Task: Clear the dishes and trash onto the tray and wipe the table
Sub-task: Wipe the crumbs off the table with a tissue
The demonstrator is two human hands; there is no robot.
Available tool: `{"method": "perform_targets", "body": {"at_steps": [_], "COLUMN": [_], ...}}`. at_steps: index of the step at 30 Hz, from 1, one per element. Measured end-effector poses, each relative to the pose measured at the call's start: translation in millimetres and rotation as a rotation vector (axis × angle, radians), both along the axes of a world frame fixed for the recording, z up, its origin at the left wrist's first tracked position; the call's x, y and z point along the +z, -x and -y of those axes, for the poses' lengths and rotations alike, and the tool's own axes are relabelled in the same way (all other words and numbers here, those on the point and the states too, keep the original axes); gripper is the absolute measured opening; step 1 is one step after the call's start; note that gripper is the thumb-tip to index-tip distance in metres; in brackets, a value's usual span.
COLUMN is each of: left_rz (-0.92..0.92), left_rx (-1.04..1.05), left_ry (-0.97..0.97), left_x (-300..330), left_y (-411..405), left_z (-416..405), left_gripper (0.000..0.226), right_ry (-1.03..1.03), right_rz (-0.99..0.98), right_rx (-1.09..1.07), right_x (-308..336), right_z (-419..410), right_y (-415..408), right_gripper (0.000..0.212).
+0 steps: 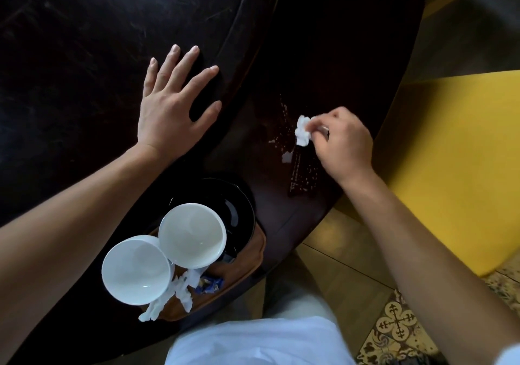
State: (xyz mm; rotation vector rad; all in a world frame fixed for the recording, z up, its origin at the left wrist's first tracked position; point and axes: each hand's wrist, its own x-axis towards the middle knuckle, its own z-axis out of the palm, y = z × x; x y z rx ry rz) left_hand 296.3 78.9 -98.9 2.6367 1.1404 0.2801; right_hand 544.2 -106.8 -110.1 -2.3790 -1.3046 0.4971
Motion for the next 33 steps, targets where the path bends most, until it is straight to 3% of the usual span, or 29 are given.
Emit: {"method": "perform_targets", "body": {"at_steps": [6,9,17,22,27,33], "left_rz": [0.004,0.012,0.006,0.009,0.009,0.008], "left_rx": [0.002,0.000,0.004,0.007,0.004,0.004], "left_ry": [0.004,0.001,0.002,0.011,0.003,0.000], "left_x": [0,0,-1,1,0,0], "left_y": [0,0,-2,-1,0,0], "left_z": [0,0,-1,0,0,-1], "left_gripper": [0.054,0.054,0.054,0.054,0.054,0.054], "right_ry": [-0.137,-0.042,-0.011,-0.125,-0.140,-0.142], "right_rz": [-0.102,-0.028,-0.099,-0.185,-0.110,0.046], "right_rx": [-0.184,-0.276,-0.181,-0.235,-0.323,-0.212], "right_x": [15,12,-4,2,8,-4], "right_z": [12,52,52,34,36,-15], "right_y": [-36,-36,43,29,-6,-25], "right_gripper": [0.033,0.041,0.019,0.012,0.016,0.020]}}
